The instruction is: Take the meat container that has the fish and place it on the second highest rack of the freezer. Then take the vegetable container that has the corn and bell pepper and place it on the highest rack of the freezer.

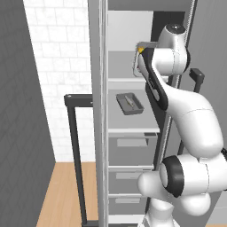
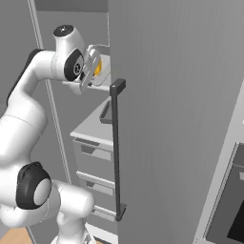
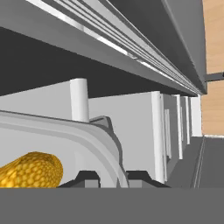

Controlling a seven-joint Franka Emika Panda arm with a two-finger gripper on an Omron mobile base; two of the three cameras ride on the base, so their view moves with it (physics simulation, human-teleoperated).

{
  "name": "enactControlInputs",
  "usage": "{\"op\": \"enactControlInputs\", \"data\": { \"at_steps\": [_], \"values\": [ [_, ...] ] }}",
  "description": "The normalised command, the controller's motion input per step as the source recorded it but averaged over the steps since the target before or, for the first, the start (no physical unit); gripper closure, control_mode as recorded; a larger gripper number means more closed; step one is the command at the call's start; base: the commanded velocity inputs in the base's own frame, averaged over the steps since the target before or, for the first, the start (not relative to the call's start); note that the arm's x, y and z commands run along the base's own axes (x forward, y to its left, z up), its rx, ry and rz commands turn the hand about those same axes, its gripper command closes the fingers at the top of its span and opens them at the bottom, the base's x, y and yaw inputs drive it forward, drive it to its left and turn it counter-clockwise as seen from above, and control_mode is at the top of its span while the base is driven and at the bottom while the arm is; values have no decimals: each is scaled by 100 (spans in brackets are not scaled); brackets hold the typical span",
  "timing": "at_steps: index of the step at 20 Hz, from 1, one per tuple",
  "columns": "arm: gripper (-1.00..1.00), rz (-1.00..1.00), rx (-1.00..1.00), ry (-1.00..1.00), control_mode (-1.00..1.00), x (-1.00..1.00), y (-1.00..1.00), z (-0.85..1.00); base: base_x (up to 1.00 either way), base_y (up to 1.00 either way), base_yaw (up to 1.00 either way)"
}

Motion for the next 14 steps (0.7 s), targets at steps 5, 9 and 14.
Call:
{"op": "enactControlInputs", "data": {
  "at_steps": [5, 9, 14],
  "values": [
    [100, 0, -1, -15, -100, 40, -2, -25, 0, 0, 0],
    [100, 0, 0, 0, -100, 58, 0, 15, 0, 0, 0],
    [100, 0, 0, 3, -100, 58, 0, 29, 0, 0, 0]
  ]
}}
